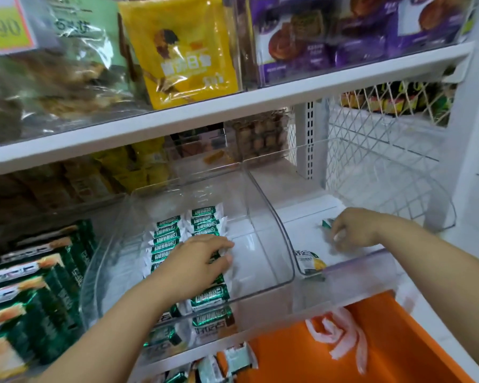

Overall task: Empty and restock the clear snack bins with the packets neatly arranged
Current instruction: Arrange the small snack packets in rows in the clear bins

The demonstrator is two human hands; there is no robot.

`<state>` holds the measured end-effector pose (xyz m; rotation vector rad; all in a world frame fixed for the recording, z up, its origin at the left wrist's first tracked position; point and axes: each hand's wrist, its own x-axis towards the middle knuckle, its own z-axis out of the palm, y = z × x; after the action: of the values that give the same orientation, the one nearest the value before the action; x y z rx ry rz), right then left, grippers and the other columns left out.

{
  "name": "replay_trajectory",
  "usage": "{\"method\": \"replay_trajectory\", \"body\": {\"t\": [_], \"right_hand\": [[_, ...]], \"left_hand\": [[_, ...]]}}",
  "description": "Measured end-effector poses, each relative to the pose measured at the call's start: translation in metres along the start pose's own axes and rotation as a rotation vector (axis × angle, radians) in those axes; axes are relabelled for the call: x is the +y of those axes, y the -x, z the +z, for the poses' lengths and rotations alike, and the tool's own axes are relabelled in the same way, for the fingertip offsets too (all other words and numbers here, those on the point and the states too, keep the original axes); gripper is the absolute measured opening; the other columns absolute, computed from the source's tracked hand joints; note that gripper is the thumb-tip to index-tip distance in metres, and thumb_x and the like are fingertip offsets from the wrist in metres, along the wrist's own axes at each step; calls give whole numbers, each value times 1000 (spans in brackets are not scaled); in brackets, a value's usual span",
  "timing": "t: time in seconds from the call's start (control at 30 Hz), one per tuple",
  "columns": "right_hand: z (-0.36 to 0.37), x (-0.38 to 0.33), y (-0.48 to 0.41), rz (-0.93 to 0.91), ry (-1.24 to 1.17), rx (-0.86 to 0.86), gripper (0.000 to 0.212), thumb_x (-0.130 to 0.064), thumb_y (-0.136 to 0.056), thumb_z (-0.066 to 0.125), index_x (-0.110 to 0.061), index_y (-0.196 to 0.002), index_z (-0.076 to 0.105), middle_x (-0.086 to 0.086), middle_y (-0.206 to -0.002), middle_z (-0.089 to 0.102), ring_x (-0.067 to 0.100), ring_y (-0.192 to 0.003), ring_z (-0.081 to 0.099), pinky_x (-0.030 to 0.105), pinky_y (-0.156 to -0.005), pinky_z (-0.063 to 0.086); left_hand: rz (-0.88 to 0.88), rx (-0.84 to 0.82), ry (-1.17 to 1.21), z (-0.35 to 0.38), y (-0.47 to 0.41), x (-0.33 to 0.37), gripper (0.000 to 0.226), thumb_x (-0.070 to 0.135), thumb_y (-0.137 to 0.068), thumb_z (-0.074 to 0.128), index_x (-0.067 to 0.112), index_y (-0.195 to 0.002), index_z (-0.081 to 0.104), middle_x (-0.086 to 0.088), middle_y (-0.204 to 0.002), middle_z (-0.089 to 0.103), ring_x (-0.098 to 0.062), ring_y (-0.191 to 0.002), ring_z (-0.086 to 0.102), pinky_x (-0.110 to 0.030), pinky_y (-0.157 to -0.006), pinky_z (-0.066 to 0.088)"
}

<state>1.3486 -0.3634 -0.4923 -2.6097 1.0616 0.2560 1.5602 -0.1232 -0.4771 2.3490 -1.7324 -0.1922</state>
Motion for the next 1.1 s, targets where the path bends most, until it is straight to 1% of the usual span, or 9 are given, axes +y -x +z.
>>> {"method": "replay_trajectory", "body": {"t": [0.1,0.23,0.3,0.43,0.63,0.77,0.83,0.93,1.1], "right_hand": [[-5,1,8,-98,-308,253,23,-13,-77,75,-26,-78,57,0,-95,60,19,-87,55,19,-63,39],[-18,-11,37,-278,-842,274,27,-2,-85,67,-16,-99,48,13,-90,68,14,-66,64,25,-57,44],[-29,-21,54,-342,-975,237,34,-1,-86,65,-18,-109,47,7,-95,70,12,-67,64,24,-57,45],[-47,-41,84,-507,-1170,94,43,-6,-76,70,-10,-113,48,5,-88,73,15,-67,64,20,-55,44],[-47,-49,80,-442,-1358,-9,42,-35,-83,63,-10,-116,58,8,-105,69,22,-87,65,28,-70,55],[-27,-38,54,-139,-814,-31,25,-24,-95,55,-17,-119,57,1,-121,59,19,-103,61,35,-79,53],[-16,-41,39,-102,-480,-178,44,-21,-89,65,-26,-130,49,-4,-131,50,17,-114,54,36,-86,53],[-8,-50,24,-90,-358,-312,66,-14,-85,69,-31,-141,38,-6,-136,43,20,-119,52,35,-92,51],[1,-53,14,-157,-196,-283,48,-21,-81,74,-27,-125,56,-8,-109,62,8,-80,58,19,-67,46]], "left_hand": [[18,192,121,-9,3,21,29,35,-96,51,36,-124,58,19,-135,48,-2,-121,47,-17,-102,33],[52,364,332,-27,5,58,21,27,-95,54,44,-106,54,32,-108,50,13,-92,49,5,-77,30],[70,393,424,-34,5,74,26,23,-94,56,41,-112,53,29,-109,53,19,-84,50,6,-76,31],[81,382,611,-39,1,98,51,34,-90,60,40,-137,40,25,-122,53,11,-110,49,-2,-88,35],[38,424,915,-43,-1,107,26,16,-89,64,25,-113,59,14,-60,55,4,-51,52,-7,-51,39],[-79,532,980,-38,3,94,20,18,-88,65,27,-106,61,8,-67,56,5,-50,53,-7,-48,38],[-120,560,989,-34,4,87,18,19,-89,64,28,-106,62,-1,-83,65,5,-58,60,-8,-50,43],[-146,562,999,-28,6,81,17,20,-90,63,29,-104,62,-3,-88,66,1,-62,60,-8,-50,44],[-153,548,996,-23,7,74,16,20,-89,64,30,-102,63,1,-91,71,-1,-67,64,-10,-56,47]]}}
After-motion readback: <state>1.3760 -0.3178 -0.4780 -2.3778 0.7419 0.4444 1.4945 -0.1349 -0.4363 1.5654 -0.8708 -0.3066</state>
